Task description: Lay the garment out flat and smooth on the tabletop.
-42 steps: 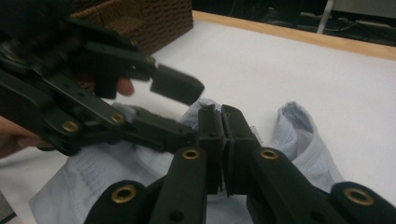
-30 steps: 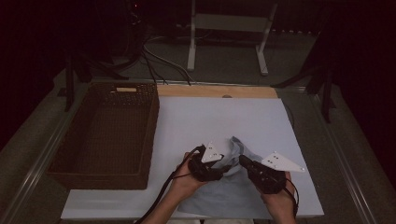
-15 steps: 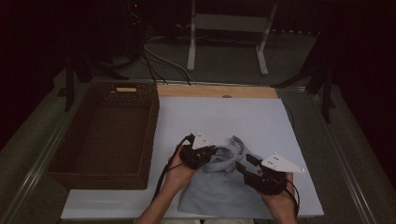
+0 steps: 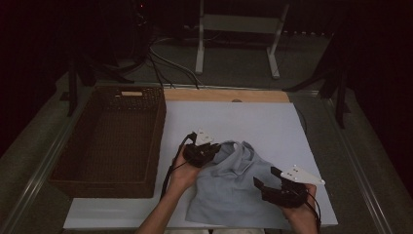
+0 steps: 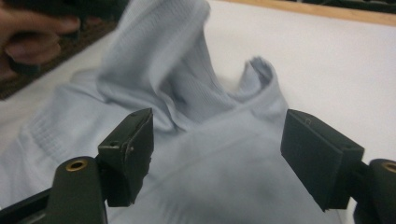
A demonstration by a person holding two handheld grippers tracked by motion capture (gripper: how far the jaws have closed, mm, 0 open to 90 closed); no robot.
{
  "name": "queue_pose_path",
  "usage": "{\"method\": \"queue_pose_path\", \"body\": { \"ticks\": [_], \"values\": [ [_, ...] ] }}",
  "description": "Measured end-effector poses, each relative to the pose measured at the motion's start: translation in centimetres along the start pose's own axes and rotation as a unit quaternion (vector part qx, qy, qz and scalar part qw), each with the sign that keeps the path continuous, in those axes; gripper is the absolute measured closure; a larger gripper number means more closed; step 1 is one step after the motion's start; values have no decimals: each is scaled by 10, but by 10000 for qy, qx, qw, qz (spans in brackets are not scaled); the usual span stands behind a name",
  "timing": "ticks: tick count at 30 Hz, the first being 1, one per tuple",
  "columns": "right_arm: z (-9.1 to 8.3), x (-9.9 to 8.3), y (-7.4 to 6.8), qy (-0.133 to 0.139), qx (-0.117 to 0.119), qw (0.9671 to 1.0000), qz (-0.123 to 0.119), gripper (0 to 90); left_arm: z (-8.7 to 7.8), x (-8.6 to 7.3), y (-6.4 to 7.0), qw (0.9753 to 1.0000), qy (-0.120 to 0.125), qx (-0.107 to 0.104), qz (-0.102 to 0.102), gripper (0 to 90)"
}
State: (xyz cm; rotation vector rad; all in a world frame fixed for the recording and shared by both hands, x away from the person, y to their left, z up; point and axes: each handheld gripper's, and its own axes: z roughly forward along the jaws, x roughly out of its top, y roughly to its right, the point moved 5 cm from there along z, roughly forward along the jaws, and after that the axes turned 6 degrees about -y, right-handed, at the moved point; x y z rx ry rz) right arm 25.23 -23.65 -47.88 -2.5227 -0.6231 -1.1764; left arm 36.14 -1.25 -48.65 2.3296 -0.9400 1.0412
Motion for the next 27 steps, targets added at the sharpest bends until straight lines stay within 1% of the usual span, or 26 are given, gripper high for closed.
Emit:
{"method": "queue_pose_path", "body": {
  "ticks": [2,3,8,16,21,27],
  "values": [
    [0,-2,2,-30,-35,10000,13,255,0,0,-2,10000,8,7,-26,890],
    [-1,-7,6,-88,-74,9999,38,255,1,1,-5,10000,23,27,-81,890],
    [-6,-16,17,-176,-192,9996,146,262,2,2,-13,9998,8,113,-183,890],
    [-11,-32,33,-394,-351,9981,323,330,3,2,-23,9992,13,175,-346,891],
    [-12,-42,38,-557,-389,9970,381,376,4,1,-28,9989,-1,209,-424,891],
    [-10,-54,42,-790,-451,9949,427,405,4,1,-32,9986,-31,248,-473,891]
  ]
}}
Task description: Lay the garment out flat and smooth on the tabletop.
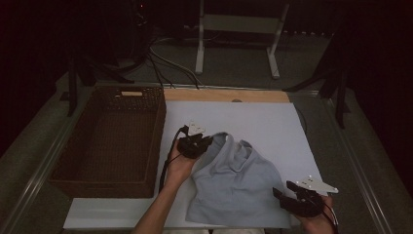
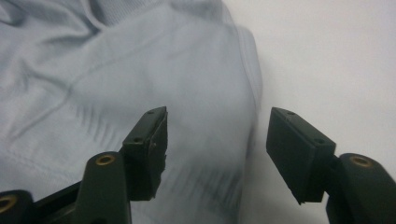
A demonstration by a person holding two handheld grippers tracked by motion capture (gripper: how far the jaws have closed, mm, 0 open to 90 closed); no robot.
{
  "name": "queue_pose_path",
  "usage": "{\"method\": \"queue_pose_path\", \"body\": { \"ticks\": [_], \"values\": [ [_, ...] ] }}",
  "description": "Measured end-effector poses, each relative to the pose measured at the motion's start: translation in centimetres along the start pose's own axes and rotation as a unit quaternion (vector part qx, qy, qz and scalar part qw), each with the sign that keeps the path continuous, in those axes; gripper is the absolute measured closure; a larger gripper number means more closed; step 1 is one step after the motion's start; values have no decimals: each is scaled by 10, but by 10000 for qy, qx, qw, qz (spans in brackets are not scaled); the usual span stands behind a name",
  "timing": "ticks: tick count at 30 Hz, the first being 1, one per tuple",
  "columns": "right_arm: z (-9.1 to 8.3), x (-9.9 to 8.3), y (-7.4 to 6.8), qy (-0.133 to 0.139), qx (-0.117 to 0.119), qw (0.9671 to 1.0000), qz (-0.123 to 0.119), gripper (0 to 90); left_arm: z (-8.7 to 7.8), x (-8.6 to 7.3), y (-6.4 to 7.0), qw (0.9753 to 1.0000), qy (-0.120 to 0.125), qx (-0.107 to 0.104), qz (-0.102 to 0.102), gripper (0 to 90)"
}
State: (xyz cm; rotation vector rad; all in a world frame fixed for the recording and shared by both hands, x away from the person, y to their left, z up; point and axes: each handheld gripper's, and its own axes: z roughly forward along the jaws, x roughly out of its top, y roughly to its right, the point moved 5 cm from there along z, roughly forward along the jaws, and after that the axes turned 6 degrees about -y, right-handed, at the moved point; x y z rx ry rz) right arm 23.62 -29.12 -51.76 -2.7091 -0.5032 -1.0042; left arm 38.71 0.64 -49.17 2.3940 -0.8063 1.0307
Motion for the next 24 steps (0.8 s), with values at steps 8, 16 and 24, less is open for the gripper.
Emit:
{"method": "queue_pose_path", "body": {
  "ticks": [8,16,24],
  "values": [
    [11,-7,3,-388,104,9992,88,654,0,0,-6,9999,-5,44,-111,894],
    [3,-3,-1,-262,63,9996,-104,868,-5,1,-21,9988,-20,349,-332,900],
    [0,-3,1,-234,96,9996,-82,872,-6,0,-38,9951,-34,650,-738,900]
  ]
}}
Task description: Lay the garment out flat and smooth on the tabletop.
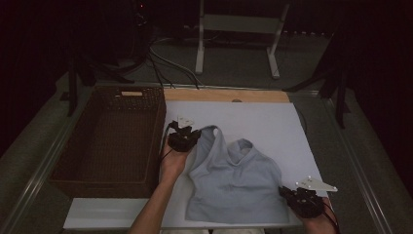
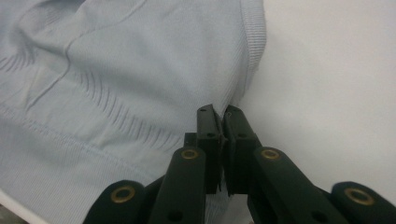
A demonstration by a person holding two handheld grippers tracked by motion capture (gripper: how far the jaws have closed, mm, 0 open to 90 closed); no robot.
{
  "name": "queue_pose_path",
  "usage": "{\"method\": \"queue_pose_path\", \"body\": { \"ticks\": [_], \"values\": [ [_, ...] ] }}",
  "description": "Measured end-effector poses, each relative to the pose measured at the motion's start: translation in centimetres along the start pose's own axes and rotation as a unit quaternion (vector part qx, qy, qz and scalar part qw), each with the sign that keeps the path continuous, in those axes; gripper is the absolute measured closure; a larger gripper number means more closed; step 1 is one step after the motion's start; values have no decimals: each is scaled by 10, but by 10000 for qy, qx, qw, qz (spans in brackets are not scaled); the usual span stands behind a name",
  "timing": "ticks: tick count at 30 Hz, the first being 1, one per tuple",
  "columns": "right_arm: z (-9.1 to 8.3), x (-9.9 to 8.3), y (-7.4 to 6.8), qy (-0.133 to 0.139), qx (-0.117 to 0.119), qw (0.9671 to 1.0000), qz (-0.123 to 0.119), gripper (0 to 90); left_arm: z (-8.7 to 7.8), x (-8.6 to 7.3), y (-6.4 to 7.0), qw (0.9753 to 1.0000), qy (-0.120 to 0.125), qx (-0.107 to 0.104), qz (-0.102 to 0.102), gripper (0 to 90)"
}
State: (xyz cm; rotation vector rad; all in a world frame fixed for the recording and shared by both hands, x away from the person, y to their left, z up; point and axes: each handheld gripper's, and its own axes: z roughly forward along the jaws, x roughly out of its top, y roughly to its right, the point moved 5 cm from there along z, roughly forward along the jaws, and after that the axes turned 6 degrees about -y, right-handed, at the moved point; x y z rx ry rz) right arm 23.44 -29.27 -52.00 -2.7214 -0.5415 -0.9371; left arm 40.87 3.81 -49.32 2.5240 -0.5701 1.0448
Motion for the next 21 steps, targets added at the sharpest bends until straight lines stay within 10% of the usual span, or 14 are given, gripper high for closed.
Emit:
{"method": "queue_pose_path", "body": {
  "ticks": [5,12,21],
  "values": [
    [4,3,-3,24,47,10000,17,861,6,-4,3,9999,-142,-70,-52,884],
    [7,5,-5,34,108,9999,19,847,-1,-9,6,9994,-17,-222,-255,534],
    [7,6,-6,56,139,9999,39,825,-14,-23,19,9976,-19,-633,-263,423]
  ]
}}
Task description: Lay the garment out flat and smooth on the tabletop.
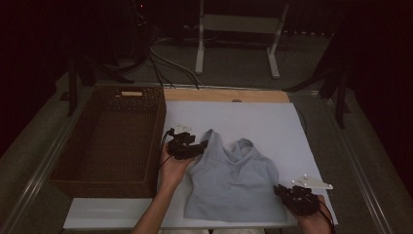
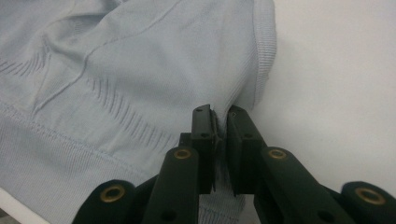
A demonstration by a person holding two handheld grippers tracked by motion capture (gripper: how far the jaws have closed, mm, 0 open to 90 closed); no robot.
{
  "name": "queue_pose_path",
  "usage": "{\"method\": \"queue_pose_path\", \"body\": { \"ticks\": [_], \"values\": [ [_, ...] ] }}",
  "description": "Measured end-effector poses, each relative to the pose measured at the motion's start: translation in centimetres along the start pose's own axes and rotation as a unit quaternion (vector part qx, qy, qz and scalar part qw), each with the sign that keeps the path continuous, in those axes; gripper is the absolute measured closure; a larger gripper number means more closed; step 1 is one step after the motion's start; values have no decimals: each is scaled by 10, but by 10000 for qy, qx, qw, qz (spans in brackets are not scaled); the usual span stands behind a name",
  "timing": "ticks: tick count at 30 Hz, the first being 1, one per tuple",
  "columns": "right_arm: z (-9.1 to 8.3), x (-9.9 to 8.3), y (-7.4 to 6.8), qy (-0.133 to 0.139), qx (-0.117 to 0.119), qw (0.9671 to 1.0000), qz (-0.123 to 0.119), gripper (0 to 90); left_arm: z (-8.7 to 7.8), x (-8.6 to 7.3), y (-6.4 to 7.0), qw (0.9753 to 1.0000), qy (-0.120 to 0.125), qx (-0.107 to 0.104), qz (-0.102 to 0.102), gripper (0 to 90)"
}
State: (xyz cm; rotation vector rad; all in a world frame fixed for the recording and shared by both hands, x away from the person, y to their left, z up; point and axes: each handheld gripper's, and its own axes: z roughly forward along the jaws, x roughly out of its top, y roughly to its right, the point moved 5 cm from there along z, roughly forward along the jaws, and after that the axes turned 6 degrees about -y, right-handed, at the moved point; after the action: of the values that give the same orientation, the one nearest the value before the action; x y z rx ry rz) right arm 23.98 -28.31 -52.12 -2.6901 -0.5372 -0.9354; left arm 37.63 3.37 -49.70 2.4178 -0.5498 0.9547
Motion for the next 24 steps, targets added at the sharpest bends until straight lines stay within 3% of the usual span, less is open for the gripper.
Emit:
{"method": "queue_pose_path", "body": {
  "ticks": [5,14,24],
  "values": [
    [0,0,-1,5,14,10000,-3,823,-6,-10,7,9998,5,-66,166,402],
    [0,1,-1,14,25,10000,3,818,-12,-17,10,9997,36,-187,145,313],
    [-1,1,-1,29,63,10000,36,819,-14,-28,15,9996,-21,-243,172,296]
  ]
}}
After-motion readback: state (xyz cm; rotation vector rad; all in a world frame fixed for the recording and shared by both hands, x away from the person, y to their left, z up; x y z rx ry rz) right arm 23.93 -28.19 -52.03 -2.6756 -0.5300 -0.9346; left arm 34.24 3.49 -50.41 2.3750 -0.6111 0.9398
